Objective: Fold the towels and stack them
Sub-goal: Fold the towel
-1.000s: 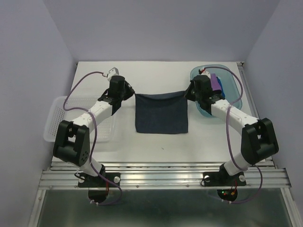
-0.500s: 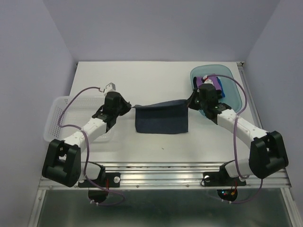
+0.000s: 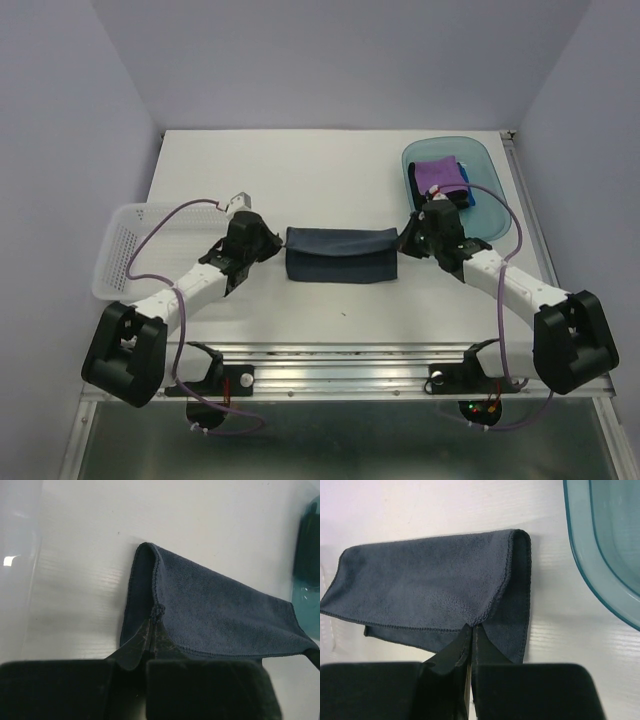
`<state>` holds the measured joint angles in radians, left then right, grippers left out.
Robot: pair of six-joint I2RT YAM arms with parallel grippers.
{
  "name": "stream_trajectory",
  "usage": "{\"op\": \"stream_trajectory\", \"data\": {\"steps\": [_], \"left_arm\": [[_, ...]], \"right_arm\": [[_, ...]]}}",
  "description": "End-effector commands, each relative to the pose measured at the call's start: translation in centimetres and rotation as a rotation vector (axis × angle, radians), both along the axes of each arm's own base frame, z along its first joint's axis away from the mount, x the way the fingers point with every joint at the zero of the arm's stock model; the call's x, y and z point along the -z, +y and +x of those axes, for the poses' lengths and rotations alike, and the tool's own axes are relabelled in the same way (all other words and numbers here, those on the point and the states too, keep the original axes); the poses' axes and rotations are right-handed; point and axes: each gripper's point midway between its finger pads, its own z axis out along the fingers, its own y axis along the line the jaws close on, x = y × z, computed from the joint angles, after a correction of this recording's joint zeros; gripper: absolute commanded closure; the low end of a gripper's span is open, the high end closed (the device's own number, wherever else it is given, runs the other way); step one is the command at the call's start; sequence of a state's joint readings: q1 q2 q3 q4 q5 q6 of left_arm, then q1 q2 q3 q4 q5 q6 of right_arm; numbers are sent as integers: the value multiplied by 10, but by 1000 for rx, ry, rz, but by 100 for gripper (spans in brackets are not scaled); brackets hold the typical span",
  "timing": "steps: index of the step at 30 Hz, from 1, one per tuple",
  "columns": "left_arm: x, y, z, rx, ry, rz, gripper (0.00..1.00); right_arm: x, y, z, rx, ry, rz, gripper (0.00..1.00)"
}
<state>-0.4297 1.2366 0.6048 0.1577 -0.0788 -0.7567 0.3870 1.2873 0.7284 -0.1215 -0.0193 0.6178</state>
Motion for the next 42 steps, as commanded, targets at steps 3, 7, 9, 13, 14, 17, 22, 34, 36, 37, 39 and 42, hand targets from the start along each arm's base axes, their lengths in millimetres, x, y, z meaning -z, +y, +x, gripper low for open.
{"op": "stream_trajectory", "data": {"steps": [3, 7, 9, 13, 14, 17, 22, 34, 36, 37, 39, 42], "left_arm": [[6, 4, 1, -39, -3, 11, 100], [14, 9, -2, -61, 16, 31, 100], [20, 10, -6, -65, 34, 34, 100], [31, 8, -11, -58, 58, 36, 100], [33, 5, -13, -53, 63, 35, 100], [38, 3, -15, -49, 74, 33, 100], [48, -1, -22, -39, 98, 36, 100], [63, 3, -32, -49, 145, 55, 100], [63, 2, -32, -50, 143, 51, 89], [63, 2, -33, -46, 144, 50, 87], [60, -1, -34, -26, 141, 40, 78], [52, -4, -34, -8, 118, 24, 60]], "right_arm": [[11, 1, -8, -10, 28, 16, 99], [16, -1, -12, -7, 43, 9, 99], [20, -1, -14, -13, 54, 11, 99], [33, -3, -21, -13, 87, -1, 99], [35, -3, -22, -15, 92, -1, 99], [41, -3, -26, -21, 112, -1, 98], [49, 1, -30, -33, 133, 14, 96], [63, -6, -40, -15, 179, -9, 84], [66, -9, -42, -9, 193, -20, 78], [66, -9, -42, -9, 192, -22, 75], [66, -9, -43, -10, 196, -23, 72], [61, -10, -45, -14, 189, -21, 63]]}}
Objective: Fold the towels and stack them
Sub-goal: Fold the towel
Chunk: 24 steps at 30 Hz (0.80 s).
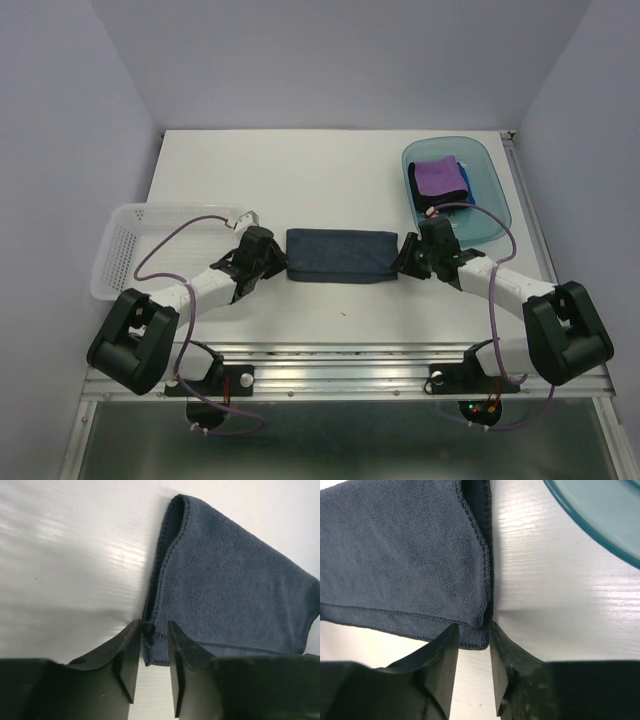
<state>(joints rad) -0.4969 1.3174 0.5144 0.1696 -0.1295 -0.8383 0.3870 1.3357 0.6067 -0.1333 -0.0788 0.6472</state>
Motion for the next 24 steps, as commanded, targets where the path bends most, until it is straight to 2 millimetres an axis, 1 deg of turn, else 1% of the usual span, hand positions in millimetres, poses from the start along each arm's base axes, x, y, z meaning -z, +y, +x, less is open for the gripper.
{"op": "stream_trajectory", "data": {"steps": [1, 2, 3, 4, 5, 6, 7, 9, 10, 11, 12, 14, 15, 16, 17, 19, 20, 21, 23, 24], "left_arm": [[-13, -4, -4, 28, -44, -23, 58], [-16, -6, -4, 35, -52, -29, 55], [-22, -8, -4, 42, -67, -38, 48], [-24, -9, -5, 53, -71, -41, 46], [-28, -12, -4, 63, -82, -46, 44], [-30, -13, -4, 71, -86, -46, 38], [-33, -15, -3, 80, -94, -48, 34], [-36, -18, -1, 95, -103, -44, 33], [-37, -19, 1, 99, -106, -40, 33], [-37, -20, 2, 105, -108, -35, 32], [-37, -22, 6, 120, -109, -21, 26], [-41, -26, 12, 132, -116, -16, 25], [-41, -27, 14, 144, -117, -4, 25], [-36, -26, 16, 139, -105, 11, 25], [-38, -27, 20, 133, -108, 18, 24], [-32, -24, 24, 125, -92, 48, 23], [-33, -22, 27, 113, -91, 66, 23], [-27, -21, 29, 106, -74, 84, 23], [-23, -19, 31, 98, -60, 114, 23], [-21, -19, 34, 92, -53, 125, 23]], "right_arm": [[-5, -5, -3, 7, -14, -9, 60], [-7, -5, -3, 6, -20, -10, 59], [-10, -7, -2, 13, -27, -16, 57], [-11, -8, -2, 12, -33, -24, 54], [-15, -9, 0, 14, -45, -26, 53], [-16, -12, 1, 22, -47, -42, 52], [-20, -12, 4, 18, -60, -50, 51], [-23, -13, 9, 22, -66, -60, 50], [-21, -15, 9, 29, -63, -73, 50], [-24, -16, 14, 38, -74, -81, 50], [-22, -16, 16, 40, -71, -93, 51], [-28, -13, 24, 35, -87, -89, 51], [-28, -12, 26, 32, -88, -89, 51], [-26, -12, 29, 29, -85, -95, 51], [-30, -10, 34, 29, -94, -94, 51], [-29, -9, 38, 25, -95, -98, 51], [-28, -8, 41, 22, -89, -103, 51], [-26, -8, 43, 23, -87, -108, 51], [-21, -8, 45, 27, -74, -120, 51], [-22, -8, 48, 31, -80, -123, 51]]}}
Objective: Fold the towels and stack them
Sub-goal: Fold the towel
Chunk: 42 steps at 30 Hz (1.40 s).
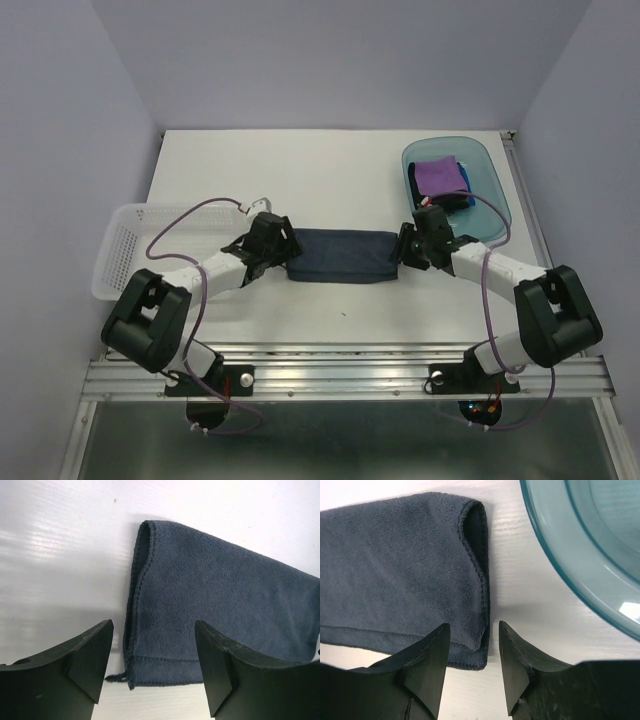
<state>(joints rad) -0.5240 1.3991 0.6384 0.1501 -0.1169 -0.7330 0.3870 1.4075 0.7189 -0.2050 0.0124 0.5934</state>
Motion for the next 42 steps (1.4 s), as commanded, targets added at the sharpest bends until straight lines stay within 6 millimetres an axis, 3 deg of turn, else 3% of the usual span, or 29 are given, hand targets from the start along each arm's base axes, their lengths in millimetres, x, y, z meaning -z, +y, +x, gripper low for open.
{"op": "stream_trajectory", "data": {"steps": [1, 8, 12, 18, 24, 26, 31, 36, 42], "left_arm": [[-3, 3, 14, -17, -12, 76, 23], [18, 1, 17, -15, 41, 114, 38], [28, -1, 18, -12, 66, 122, 58], [34, -4, 18, -2, 80, 122, 77], [40, -3, 11, 2, 95, 116, 84], [41, -6, 9, 12, 95, 100, 87], [41, -30, 2, 66, 97, 40, 94], [33, -45, -1, 89, 72, -1, 97], [36, -51, -5, 106, 78, -17, 99]], "right_arm": [[-15, 1, 26, 12, -65, -22, 51], [-1, -2, 32, 21, -45, -59, 54], [9, 2, 33, 1, -35, -51, 55], [20, 6, 31, -25, -7, -46, 62], [28, -5, 29, 21, 16, -94, 93], [23, -9, 29, 30, 7, -110, 99], [8, -25, 29, 53, -11, -185, 99], [-20, -37, 26, 46, -35, -249, 99], [-31, -33, 27, 10, -31, -251, 99]]}}
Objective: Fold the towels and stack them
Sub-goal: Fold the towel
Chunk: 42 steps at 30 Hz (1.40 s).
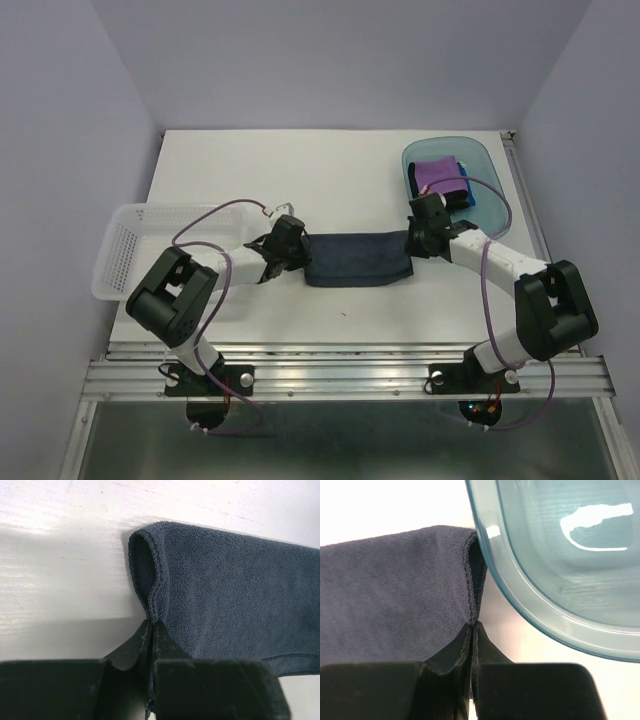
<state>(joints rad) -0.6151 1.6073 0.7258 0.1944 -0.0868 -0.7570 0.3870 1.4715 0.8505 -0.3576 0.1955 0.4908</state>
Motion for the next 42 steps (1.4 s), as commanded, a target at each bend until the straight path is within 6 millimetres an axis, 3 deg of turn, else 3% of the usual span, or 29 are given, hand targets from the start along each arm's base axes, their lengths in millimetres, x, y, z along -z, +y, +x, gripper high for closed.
{"op": "stream_trajectory", "data": {"steps": [1, 5, 15, 27, 33, 42], "left_arm": [[3, -5, -3, 9, -1, -26, 99], [4, -6, -5, 9, 6, -37, 99], [6, 1, -8, -13, 2, -25, 99], [5, 5, -12, -28, 0, -31, 100], [6, 8, -14, -34, 3, -28, 100], [8, 9, -17, -44, 7, -38, 100]], "right_arm": [[-28, 6, 12, -44, -41, 6, 99], [-43, 28, 19, -107, -75, 42, 99], [-74, 113, 21, -286, -142, 158, 99], [-75, 221, 16, -469, -131, 334, 99], [-74, 244, 15, -480, -131, 393, 99], [-64, 264, 15, -486, -115, 426, 99]]}}
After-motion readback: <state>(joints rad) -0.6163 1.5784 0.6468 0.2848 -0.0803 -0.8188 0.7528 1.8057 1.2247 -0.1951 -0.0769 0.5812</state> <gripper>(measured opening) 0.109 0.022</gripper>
